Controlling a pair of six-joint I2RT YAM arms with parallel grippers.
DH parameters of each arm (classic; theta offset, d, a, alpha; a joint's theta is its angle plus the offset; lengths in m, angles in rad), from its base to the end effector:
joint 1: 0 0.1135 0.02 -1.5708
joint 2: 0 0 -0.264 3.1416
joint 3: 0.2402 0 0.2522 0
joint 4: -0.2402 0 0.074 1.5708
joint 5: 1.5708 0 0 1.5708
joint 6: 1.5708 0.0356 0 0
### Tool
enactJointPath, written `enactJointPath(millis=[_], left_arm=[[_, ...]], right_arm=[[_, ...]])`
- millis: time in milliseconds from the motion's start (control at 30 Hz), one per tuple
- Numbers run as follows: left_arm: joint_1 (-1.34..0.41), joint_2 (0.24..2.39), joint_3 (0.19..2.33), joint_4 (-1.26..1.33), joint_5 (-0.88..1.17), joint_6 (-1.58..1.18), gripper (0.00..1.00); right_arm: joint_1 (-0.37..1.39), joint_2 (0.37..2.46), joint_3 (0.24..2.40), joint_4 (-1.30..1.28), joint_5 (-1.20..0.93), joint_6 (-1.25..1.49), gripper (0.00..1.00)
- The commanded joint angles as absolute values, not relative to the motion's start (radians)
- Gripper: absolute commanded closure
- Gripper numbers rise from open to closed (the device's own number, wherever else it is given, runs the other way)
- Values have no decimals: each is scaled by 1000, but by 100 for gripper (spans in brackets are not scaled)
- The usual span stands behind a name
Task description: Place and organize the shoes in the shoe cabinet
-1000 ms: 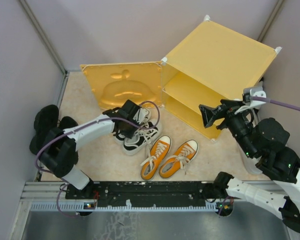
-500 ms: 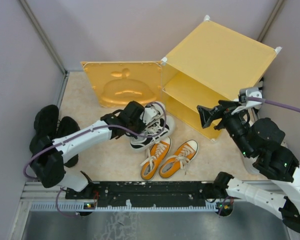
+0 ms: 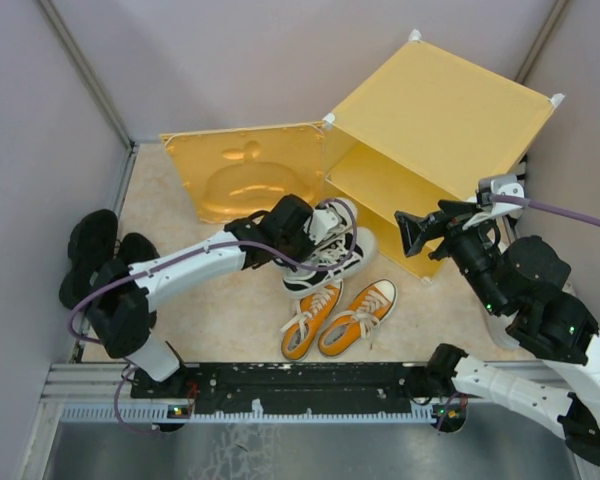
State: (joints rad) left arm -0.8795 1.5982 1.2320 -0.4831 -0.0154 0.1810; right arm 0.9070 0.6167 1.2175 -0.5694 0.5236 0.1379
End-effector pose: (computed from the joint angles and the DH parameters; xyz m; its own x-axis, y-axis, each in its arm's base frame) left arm 0.2234 -0.2692 0.2634 -0.3333 0.6852 -0.6476 0.8375 0.5306 0.1303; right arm 0.0618 0.0501 0.4574 -0.0323 0.1520 -0.9879 -0.3733 0.9150 0.1530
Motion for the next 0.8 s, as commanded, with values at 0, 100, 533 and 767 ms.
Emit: enactJointPath(millis=[0, 100, 533, 767], left_arm=[[-888, 1549, 1276, -392, -1, 189, 100], [-890, 1536, 1264, -414, 6, 186, 100], [-915, 1373, 1341, -532, 20, 146, 100], [-915, 1516, 1556, -613, 5, 114, 100]], right_arm=[[910, 608, 1245, -539, 539, 111, 13], [910, 609, 1243, -533, 537, 111, 13], [910, 622, 1278, -543, 546, 108, 13], [910, 651, 1341, -569, 541, 95, 13]])
